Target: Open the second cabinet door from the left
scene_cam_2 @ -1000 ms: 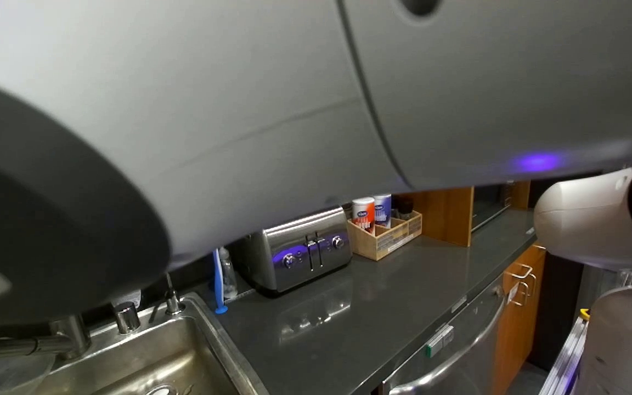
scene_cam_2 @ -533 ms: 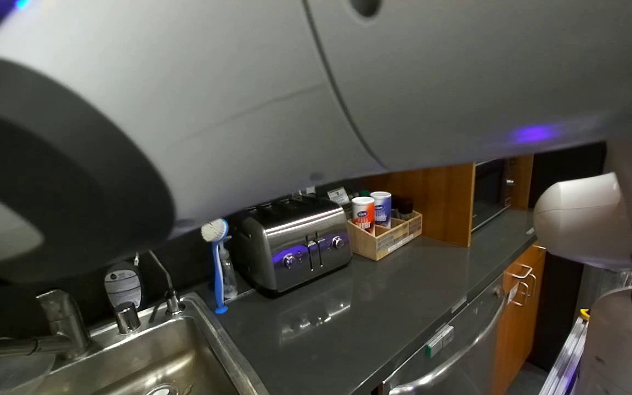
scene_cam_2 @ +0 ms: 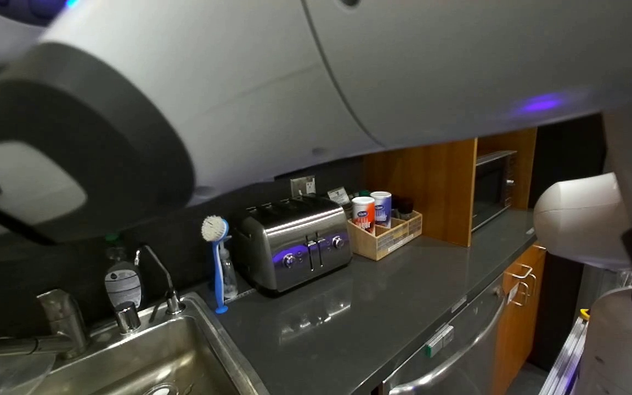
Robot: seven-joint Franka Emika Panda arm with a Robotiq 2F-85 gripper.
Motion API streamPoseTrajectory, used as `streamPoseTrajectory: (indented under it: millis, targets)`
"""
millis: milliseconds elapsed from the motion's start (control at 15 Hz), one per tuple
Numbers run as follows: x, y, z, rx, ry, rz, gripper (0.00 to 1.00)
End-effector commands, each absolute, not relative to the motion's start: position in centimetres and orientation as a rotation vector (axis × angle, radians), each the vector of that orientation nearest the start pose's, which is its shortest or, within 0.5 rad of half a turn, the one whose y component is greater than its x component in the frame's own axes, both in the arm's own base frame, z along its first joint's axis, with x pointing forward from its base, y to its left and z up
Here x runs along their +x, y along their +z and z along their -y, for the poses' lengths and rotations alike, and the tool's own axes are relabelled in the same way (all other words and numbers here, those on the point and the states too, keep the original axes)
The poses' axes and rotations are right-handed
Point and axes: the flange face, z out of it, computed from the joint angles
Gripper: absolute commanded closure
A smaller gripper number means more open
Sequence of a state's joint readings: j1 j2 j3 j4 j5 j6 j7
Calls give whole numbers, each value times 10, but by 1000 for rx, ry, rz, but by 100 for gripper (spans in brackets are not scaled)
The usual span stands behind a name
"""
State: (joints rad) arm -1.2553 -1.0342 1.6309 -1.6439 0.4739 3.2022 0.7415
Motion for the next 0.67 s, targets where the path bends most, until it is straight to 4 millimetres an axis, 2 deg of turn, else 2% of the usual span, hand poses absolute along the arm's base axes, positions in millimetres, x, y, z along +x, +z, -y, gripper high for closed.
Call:
streamPoseTrajectory:
  millis: [0, 400, 600]
  targets:
    - [430, 571, -530, -2052, -1929, 135, 0]
    - [428, 575, -521, -2064, -1969, 118, 0]
    - [428, 583, -509, -2069, -2016, 94, 0]
